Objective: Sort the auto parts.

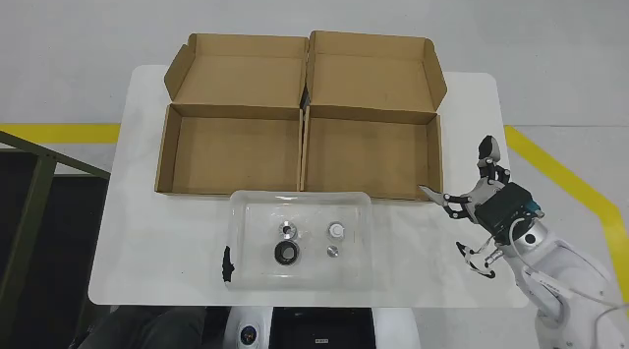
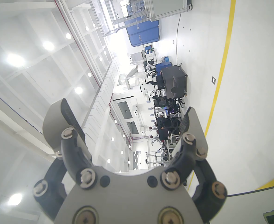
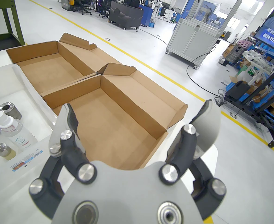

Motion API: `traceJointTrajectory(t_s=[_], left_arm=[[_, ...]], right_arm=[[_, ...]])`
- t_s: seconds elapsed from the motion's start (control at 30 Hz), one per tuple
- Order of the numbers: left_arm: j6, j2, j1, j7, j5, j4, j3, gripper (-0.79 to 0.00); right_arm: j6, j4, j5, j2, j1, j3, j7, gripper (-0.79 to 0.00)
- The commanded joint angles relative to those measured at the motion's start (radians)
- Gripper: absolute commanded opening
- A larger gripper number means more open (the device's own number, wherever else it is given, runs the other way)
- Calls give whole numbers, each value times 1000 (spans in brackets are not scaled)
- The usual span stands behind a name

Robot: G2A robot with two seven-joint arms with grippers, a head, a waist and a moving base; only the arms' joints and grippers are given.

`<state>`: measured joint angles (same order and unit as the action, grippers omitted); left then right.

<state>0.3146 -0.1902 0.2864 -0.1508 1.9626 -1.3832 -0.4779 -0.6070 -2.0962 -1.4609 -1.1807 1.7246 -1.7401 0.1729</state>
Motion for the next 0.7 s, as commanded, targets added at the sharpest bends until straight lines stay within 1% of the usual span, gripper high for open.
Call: traceJointTrajectory(t_s=[0.0,0.67], left_arm=[[0,0,0,0,0,0,0,0],[0,0,0,0,0,0,0,-1]], right_arm=[[0,0,0,0,0,0,0,-1],[0,0,0,0,0,0,0,-1]])
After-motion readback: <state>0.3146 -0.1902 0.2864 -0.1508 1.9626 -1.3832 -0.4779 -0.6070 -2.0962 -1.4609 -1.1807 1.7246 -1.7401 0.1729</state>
